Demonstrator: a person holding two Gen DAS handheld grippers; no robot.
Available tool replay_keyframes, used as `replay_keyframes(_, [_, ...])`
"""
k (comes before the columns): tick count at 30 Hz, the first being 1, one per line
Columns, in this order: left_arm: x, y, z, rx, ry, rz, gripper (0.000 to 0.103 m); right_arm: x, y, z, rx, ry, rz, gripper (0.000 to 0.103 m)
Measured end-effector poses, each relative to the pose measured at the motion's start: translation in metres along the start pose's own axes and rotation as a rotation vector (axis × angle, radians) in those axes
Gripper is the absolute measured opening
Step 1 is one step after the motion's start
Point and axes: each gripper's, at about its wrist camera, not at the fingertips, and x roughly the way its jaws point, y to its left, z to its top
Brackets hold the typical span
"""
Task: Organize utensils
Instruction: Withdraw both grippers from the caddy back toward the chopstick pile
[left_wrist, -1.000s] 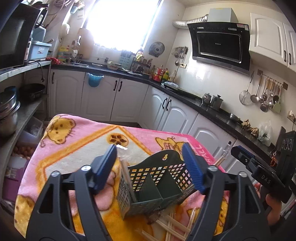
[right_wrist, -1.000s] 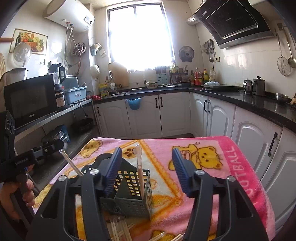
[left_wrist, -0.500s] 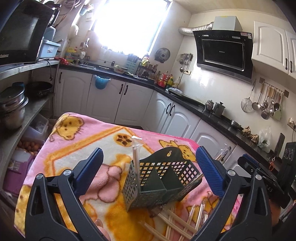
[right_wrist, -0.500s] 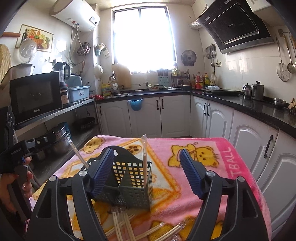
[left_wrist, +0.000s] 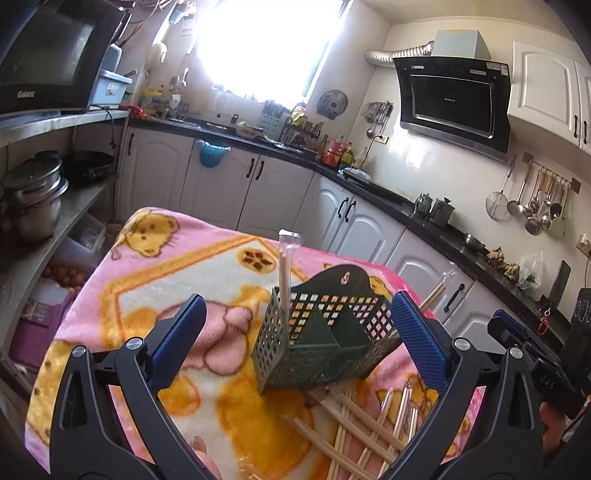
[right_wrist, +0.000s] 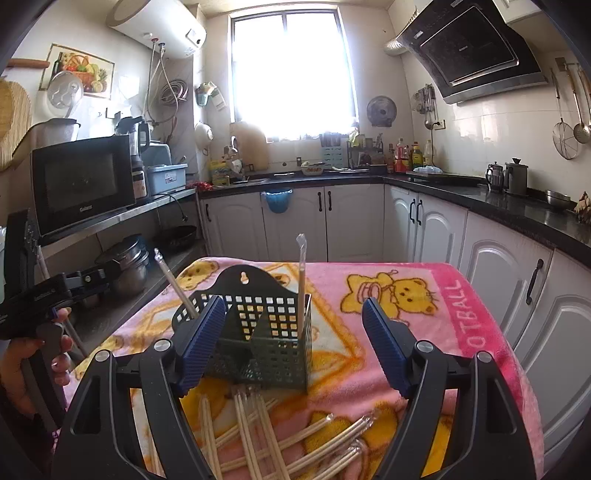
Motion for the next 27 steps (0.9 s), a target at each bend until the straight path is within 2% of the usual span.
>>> replay_keyframes(16, [0.014,0.001,-0.036,-0.006,0.1,0.006,0.092,-0.008,0.006,-0.027,-0.01,0.062,0.011,0.074])
replay_keyframes(27, [0.034,-0.008,-0.062,0.016,0.194,0.0,0.092,-0.012,0.003,-0.068,0.001,0.16,0.016,0.074])
